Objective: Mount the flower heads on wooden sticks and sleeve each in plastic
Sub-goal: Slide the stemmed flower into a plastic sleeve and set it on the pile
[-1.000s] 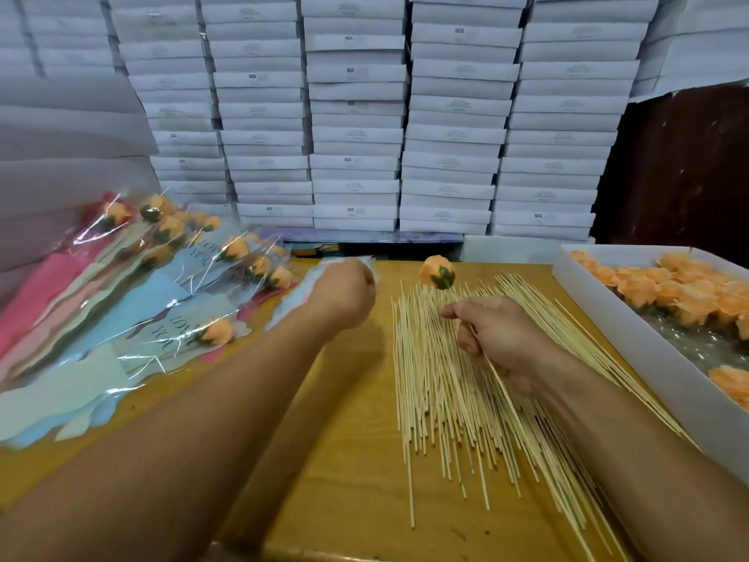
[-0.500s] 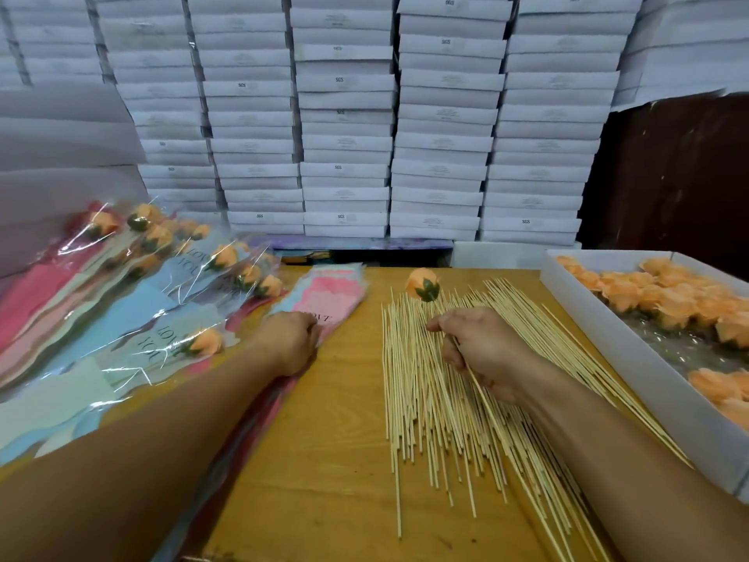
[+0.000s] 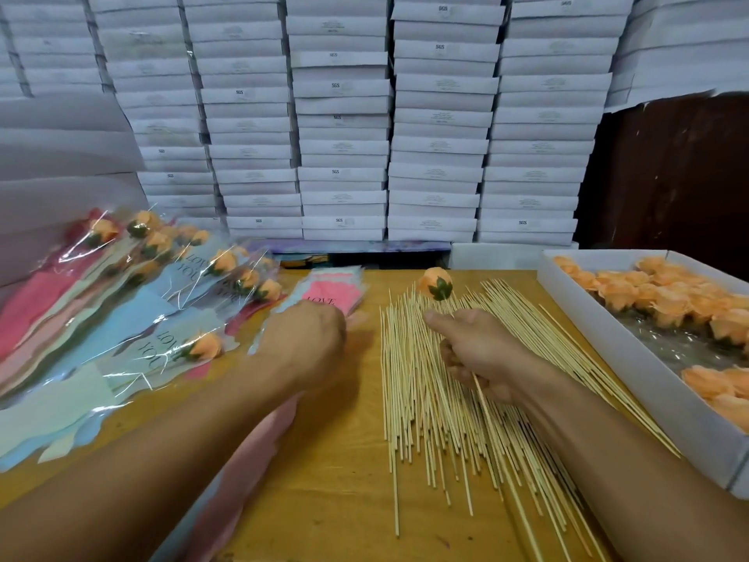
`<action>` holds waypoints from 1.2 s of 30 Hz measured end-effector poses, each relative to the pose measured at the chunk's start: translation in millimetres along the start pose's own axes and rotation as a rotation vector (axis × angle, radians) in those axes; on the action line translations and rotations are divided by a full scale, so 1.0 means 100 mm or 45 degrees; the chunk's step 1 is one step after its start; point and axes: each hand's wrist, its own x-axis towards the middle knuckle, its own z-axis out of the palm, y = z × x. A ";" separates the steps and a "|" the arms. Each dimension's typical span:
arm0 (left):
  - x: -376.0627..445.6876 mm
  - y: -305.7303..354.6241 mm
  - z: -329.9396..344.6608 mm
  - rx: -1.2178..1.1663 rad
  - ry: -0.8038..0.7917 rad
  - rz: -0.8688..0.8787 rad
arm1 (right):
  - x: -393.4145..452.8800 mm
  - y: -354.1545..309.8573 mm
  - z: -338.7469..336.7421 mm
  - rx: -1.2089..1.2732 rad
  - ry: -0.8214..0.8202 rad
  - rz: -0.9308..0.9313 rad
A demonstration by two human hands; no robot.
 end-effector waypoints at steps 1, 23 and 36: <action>-0.08 0.08 -0.06 0.013 0.042 0.020 | 0.00 0.00 0.00 -0.039 0.007 -0.007; -0.24 0.38 -0.11 -1.130 0.033 -0.364 | 0.04 0.02 -0.01 0.176 -0.073 -0.133; 0.06 0.33 0.26 -2.302 -0.109 -0.266 | 0.02 -0.01 0.02 0.328 -0.003 -0.151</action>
